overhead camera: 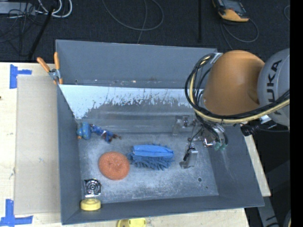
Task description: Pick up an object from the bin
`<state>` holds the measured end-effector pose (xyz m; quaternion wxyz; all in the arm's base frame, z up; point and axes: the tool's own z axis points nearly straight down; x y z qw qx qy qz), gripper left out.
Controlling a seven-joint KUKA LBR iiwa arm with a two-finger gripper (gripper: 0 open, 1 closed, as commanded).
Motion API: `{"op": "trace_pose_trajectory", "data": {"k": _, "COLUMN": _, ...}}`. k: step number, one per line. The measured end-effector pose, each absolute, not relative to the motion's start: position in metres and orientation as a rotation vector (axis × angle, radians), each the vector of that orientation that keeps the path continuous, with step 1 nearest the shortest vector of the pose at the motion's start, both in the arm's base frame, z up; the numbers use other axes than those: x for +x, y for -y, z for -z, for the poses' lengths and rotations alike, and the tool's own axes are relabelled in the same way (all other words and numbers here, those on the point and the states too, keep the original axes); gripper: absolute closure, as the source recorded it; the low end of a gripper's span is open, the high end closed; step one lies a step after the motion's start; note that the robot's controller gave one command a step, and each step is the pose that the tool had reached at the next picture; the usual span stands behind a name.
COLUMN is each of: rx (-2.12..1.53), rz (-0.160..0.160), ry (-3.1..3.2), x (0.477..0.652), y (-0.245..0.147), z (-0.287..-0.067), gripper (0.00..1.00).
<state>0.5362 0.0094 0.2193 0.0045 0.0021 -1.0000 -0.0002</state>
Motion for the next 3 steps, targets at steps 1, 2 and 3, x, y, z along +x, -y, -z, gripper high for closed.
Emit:
{"op": "trace_pose_trajectory", "data": {"k": 1, "rx": 0.006, "rz": 0.001, "ry": 3.141, "x": 0.538, "y": -0.009, "z": -0.224, "gripper": 0.00}}
{"op": "trace_pose_trajectory", "data": {"k": 2, "rx": -0.024, "rz": 0.000, "ry": 3.148, "x": 0.542, "y": -0.024, "z": -0.178, "gripper": 0.00}}
{"op": "trace_pose_trajectory", "data": {"k": 3, "rx": 0.066, "rz": 0.001, "ry": 3.144, "x": 0.551, "y": -0.040, "z": -0.117, "gripper": 0.00}}
